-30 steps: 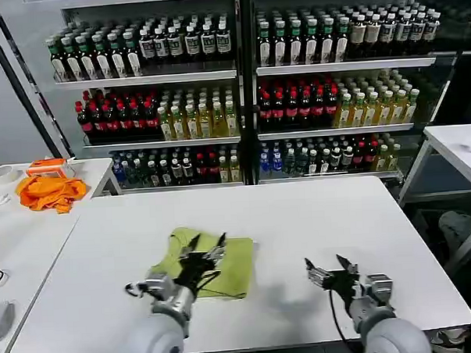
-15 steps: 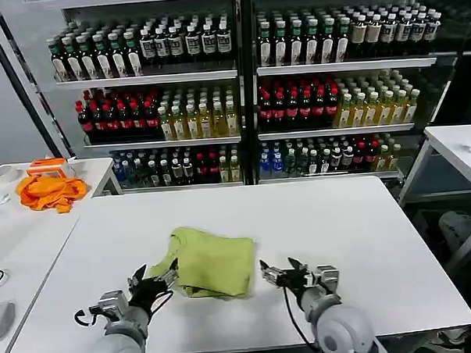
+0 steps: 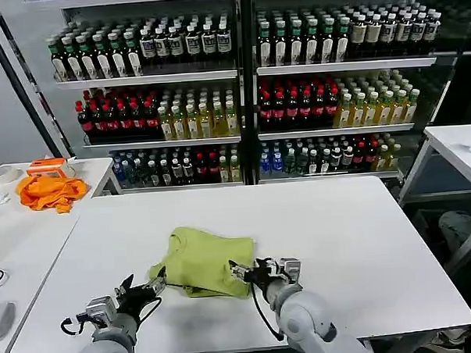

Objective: Fold and organize the clothes.

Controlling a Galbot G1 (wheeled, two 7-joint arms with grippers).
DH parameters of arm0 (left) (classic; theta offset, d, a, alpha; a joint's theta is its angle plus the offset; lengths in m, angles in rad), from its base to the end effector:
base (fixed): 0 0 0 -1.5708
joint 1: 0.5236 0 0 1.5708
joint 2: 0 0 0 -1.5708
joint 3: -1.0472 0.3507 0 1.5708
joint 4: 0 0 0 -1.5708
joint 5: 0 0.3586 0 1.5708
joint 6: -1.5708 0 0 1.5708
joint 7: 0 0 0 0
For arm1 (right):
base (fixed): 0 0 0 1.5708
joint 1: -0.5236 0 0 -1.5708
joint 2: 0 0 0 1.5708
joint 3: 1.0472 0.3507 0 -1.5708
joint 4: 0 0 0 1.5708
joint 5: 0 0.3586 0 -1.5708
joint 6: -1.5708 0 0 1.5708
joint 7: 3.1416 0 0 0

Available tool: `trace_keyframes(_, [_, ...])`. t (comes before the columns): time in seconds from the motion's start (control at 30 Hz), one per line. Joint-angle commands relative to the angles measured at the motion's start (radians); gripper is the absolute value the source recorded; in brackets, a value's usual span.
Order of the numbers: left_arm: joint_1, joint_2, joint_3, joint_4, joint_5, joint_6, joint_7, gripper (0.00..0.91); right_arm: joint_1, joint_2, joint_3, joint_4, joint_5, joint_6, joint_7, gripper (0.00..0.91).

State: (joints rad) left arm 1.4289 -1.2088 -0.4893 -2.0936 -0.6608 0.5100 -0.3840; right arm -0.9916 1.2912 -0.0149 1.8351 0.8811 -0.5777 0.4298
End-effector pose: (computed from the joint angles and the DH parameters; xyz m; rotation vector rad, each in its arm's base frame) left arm 0.2270 0.0508 -0.2681 0.0955 -2.6462 0.2606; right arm 0.3131 0.0997 -0.2791 0.4808 -2.4365 -0.3913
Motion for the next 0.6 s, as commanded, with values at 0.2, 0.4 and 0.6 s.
trace_keyframes(0.2, [0.017, -0.010, -0.012, -0.003, -0.004, 0.014, -0.003, 0.907, 0.049, 0.023, -0.062, -0.059, 0.044, 0.001, 0.033, 0.000])
trace_keyframes(0.4, [0.014, -0.011, -0.009, -0.002, -0.008, 0.014, -0.003, 0.907, 0.080, -0.007, -0.072, -0.107, -0.129, 0.000, -0.002, 0.000])
trace_keyframes(0.6, [0.021, -0.011, -0.011, -0.003, -0.012, 0.012, -0.001, 0.907, 0.130, -0.043, -0.063, -0.156, -0.216, 0.000, -0.047, 0.000])
